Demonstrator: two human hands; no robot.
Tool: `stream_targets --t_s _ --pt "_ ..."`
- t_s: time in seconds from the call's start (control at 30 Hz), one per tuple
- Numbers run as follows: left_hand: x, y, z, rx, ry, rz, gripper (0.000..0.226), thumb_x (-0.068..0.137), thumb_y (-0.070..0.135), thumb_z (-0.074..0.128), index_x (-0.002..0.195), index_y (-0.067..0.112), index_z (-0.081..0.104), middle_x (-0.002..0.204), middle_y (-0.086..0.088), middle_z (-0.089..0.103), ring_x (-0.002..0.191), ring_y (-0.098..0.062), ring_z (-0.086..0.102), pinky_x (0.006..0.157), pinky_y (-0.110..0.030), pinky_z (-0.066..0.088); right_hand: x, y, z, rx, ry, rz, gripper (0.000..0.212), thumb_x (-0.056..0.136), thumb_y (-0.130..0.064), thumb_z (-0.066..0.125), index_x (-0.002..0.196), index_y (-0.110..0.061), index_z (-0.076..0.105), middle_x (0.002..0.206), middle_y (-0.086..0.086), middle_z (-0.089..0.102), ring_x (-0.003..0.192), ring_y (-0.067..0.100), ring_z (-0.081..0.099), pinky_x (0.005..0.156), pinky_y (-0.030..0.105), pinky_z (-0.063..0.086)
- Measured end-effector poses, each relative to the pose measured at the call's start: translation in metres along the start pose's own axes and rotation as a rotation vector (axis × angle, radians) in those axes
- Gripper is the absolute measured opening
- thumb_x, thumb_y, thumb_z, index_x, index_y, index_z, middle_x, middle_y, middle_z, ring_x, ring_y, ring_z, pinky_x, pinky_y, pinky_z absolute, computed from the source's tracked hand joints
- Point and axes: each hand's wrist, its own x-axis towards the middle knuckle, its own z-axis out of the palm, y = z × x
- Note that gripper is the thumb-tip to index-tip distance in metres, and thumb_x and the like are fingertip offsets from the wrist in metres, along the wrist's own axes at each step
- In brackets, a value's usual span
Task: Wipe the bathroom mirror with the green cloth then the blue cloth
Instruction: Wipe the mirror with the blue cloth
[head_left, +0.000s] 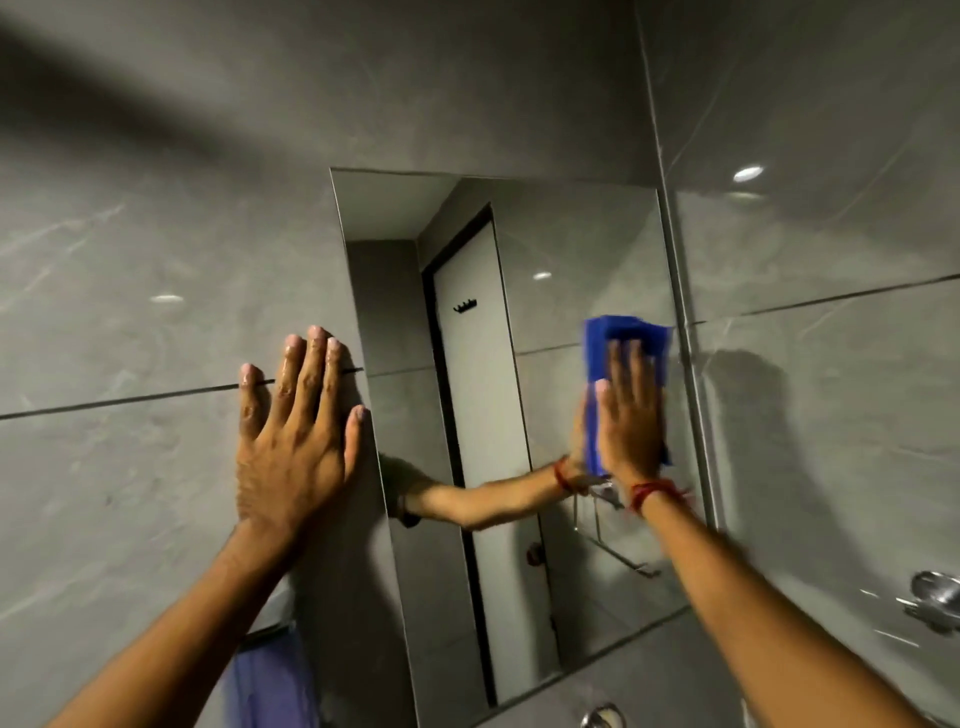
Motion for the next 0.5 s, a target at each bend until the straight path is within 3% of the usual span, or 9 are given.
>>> stream_targets --t_s 0.1,0.23,0.3,0.37,0.5 --pt "0.001 0.003 0.0 -0.006 -0.002 -0.02 0.072 0.103 0.049 0.023 0.163 0.011 0.01 0.173 -0.01 0.007 0.161 -0.027 0.006 0.129 -0.056 0.007 0.019 0.054 -0.017 0.043 -0.006 0.187 0.064 0.104 -0.043 0.023 0.163 -0.021 0.016 0.172 0.01 0.013 0.158 0.031 0.02 0.122 0.054 0.03" --pt "0.002 0.002 0.002 -0.025 -0.014 -0.031 0.071 0.104 0.049 0.022 0.163 0.013 0.007 0.173 -0.007 0.004 0.161 -0.026 0.003 0.129 -0.056 0.005 -0.016 0.011 0.008 -0.059 0.033 0.179 0.062 0.105 -0.043 0.02 0.163 -0.022 0.016 0.172 0.009 0.014 0.159 0.033 0.017 0.124 0.057 0.026" --pt "0.0 0.003 0.002 -0.045 -0.033 -0.031 0.071 0.104 0.049 0.02 0.164 0.014 0.003 0.173 -0.006 0.001 0.161 -0.025 0.002 0.129 -0.056 0.004 -0.051 -0.034 0.022 -0.094 0.053 0.042 0.059 0.106 -0.041 0.021 0.161 -0.02 0.021 0.169 0.012 0.025 0.156 0.035 0.026 0.12 0.059 0.031" --pt "0.002 0.002 0.003 -0.052 -0.028 -0.037 0.07 0.105 0.049 0.019 0.164 0.015 0.002 0.173 -0.005 0.001 0.161 -0.024 0.001 0.129 -0.056 0.004 -0.088 -0.085 0.041 -0.107 0.06 -0.169 0.056 0.108 -0.043 0.02 0.16 -0.023 0.02 0.168 0.011 0.029 0.155 0.036 0.029 0.123 0.06 0.027" --pt "0.004 0.0 0.001 -0.074 -0.03 -0.043 0.069 0.105 0.049 0.018 0.164 0.016 0.002 0.173 -0.005 0.002 0.161 -0.023 0.001 0.129 -0.057 0.005 -0.187 -0.141 0.079 -0.08 -0.045 -0.5 0.059 0.105 -0.052 0.033 0.161 -0.041 0.017 0.173 -0.005 0.011 0.16 0.029 0.014 0.126 0.061 0.014"
